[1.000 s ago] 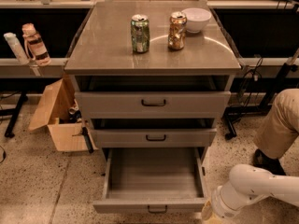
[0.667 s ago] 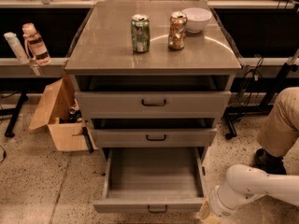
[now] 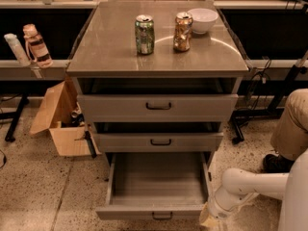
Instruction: Close bottom drawer
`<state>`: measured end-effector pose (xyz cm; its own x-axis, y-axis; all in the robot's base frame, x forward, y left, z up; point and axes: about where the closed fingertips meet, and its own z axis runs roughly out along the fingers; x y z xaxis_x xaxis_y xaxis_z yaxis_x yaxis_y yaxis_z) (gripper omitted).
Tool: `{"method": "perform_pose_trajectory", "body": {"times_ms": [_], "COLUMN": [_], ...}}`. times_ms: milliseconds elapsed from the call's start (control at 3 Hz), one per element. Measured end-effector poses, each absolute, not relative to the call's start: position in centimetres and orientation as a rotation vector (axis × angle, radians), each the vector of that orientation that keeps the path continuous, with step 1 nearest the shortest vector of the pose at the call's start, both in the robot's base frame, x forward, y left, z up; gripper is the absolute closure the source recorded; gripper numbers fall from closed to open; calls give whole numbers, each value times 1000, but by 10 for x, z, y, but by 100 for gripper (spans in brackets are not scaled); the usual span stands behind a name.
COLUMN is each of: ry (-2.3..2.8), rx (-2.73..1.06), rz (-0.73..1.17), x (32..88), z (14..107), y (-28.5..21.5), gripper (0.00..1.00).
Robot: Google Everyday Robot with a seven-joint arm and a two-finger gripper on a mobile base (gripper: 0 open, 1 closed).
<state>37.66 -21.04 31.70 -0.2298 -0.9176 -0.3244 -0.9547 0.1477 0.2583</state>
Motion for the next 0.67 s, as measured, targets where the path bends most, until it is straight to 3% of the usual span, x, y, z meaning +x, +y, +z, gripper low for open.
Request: {"method": "perform_pose_trajectory", "body": {"times_ms": [667], "ry": [2276], "rx": [-1926], "rz": [618], "x": [369], "z": [311], "y": [-205], "gripper": [100]}}
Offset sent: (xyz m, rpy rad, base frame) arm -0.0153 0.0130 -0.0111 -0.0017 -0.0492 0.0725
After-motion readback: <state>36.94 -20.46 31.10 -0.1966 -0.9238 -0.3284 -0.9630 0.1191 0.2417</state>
